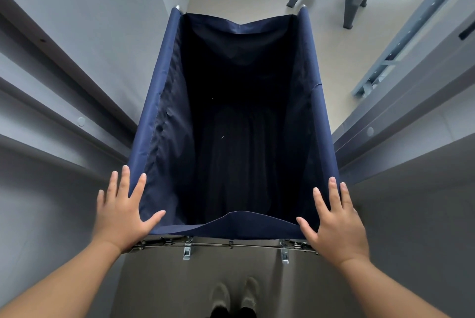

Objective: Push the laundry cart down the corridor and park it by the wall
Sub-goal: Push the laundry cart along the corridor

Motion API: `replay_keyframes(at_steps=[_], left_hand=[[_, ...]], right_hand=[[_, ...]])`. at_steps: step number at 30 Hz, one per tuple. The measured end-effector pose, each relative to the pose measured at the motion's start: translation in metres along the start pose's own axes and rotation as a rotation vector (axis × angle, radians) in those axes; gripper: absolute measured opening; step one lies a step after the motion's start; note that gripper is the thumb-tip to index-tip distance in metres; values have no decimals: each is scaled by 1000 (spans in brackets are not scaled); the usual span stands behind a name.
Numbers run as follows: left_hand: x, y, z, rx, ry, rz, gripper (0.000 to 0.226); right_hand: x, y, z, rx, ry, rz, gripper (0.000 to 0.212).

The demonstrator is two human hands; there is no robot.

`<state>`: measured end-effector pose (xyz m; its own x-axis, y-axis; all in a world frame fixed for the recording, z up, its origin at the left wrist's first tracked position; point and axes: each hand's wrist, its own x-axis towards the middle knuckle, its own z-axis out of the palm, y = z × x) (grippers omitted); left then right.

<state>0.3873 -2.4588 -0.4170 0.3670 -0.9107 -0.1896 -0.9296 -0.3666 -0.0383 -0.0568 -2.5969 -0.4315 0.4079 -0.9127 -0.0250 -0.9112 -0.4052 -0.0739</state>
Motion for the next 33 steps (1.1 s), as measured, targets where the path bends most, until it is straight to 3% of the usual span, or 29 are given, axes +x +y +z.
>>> replay_keyframes(at_steps=[7, 33], left_hand=[[20, 2, -7, -2, -3, 1, 111], [132, -9, -19, -16, 3, 31, 99]], right_hand=[[20, 1, -1, 8, -4, 10, 77], [128, 2, 0, -21, -18, 33, 78]])
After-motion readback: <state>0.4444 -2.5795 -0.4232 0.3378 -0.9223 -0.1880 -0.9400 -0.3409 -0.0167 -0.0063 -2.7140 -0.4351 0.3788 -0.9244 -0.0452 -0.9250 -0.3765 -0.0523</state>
